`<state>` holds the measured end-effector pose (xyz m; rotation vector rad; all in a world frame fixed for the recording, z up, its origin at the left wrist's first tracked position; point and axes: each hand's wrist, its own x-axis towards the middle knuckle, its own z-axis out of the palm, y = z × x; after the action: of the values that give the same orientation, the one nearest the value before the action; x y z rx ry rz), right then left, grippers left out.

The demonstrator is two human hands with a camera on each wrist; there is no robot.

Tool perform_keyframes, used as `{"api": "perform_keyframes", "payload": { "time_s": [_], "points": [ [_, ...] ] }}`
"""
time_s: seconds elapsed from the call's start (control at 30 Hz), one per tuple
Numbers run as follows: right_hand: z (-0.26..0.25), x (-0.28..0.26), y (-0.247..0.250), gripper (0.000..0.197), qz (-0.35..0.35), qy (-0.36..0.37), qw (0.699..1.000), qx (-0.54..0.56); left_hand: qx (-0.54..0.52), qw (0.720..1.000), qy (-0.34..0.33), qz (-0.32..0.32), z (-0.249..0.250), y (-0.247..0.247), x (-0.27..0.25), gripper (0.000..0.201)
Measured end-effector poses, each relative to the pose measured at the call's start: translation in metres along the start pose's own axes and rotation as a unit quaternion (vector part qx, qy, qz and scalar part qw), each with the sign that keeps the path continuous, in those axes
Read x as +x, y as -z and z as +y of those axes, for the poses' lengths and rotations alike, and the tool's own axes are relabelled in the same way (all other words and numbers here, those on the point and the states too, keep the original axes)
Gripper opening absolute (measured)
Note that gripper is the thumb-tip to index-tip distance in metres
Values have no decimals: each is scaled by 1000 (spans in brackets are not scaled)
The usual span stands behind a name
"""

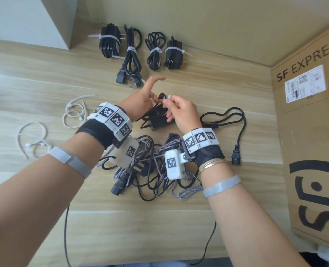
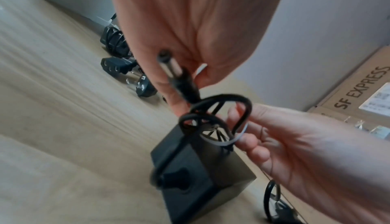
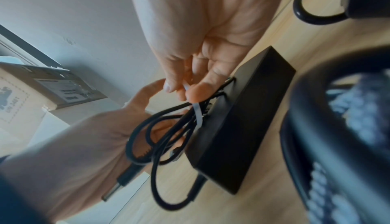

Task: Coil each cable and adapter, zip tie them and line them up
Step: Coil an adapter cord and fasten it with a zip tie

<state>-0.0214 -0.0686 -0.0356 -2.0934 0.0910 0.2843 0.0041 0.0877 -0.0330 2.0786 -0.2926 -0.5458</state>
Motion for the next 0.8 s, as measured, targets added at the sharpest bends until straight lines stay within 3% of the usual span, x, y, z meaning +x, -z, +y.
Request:
{"api": "perform_keyframes", "payload": {
  "time_s": [0.17,0.3,0.5,0.6,0.73,0.8],
  "points": [
    [1,1,-1,21,-7,2,1000,-14,52,996,-31,69,-2,2,-6,83],
    [0,1,-1,16,-12,6,999,-29,152,979,-100,94,-2,0,-5,92],
    [4,1,-3,13,-16,8,1000,-14,86,985,-83,128,-3,-1,0,85],
    [5,-2,-3,12,-15,8,1000,0,110,982,-100,115,-10,0,2,69],
    [4,-2,-3,13,-11,5,1000,3,99,986,-100,92,-12,3,3,27],
    [4,-1,-3,12,-10,9,1000,9,112,985,-105,80,-9,5,3,28]
  ]
}}
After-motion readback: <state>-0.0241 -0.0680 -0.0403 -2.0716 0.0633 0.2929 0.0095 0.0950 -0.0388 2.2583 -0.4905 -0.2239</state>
